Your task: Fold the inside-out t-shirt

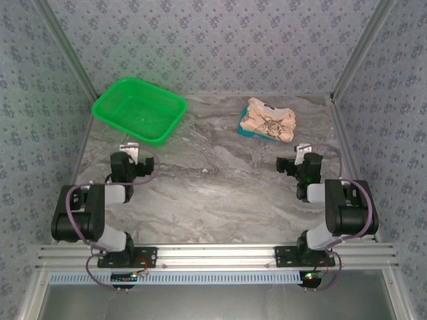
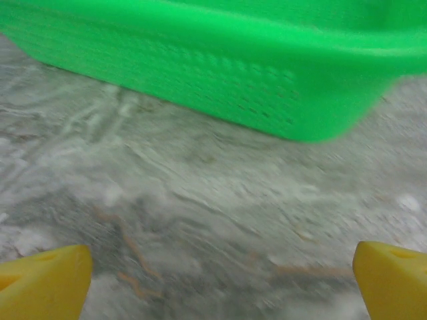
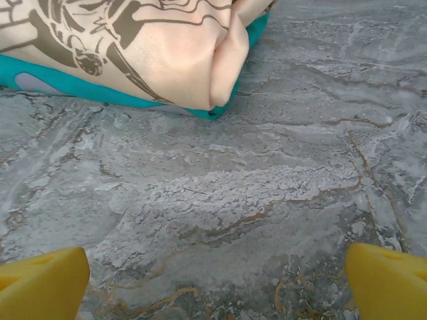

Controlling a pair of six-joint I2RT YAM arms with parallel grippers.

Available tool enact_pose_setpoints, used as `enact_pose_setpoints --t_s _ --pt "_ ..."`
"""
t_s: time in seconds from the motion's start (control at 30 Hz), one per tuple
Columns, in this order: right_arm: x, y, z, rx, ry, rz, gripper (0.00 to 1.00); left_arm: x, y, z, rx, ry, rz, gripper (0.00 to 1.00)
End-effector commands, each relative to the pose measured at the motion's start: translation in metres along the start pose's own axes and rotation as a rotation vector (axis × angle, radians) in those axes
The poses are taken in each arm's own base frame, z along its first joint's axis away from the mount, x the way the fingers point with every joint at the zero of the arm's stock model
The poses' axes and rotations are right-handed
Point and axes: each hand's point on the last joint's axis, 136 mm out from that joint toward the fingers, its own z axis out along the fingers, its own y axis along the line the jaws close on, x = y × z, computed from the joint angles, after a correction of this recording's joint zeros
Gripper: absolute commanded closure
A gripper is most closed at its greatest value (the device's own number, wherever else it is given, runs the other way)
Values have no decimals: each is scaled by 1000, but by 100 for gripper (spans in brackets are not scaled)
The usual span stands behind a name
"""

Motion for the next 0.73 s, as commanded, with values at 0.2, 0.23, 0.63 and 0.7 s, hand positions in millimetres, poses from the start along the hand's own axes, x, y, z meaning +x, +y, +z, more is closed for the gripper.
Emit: enact_pose_setpoints --t_s 0.2,0.23,0.63,0.7 --pt "-28 -8 2 53 -77 -16 0 -24 -7 3 81 -108 -48 0" --pt "-27 -8 2 53 -74 -17 0 -25 -5 4 68 -108 -54 0" --pt "-27 -7 2 59 -79 -21 0 -24 5 7 16 -86 -81 0" --pt "-27 -7 1 58 -81 -22 0 -24 5 7 17 -86 -82 0"
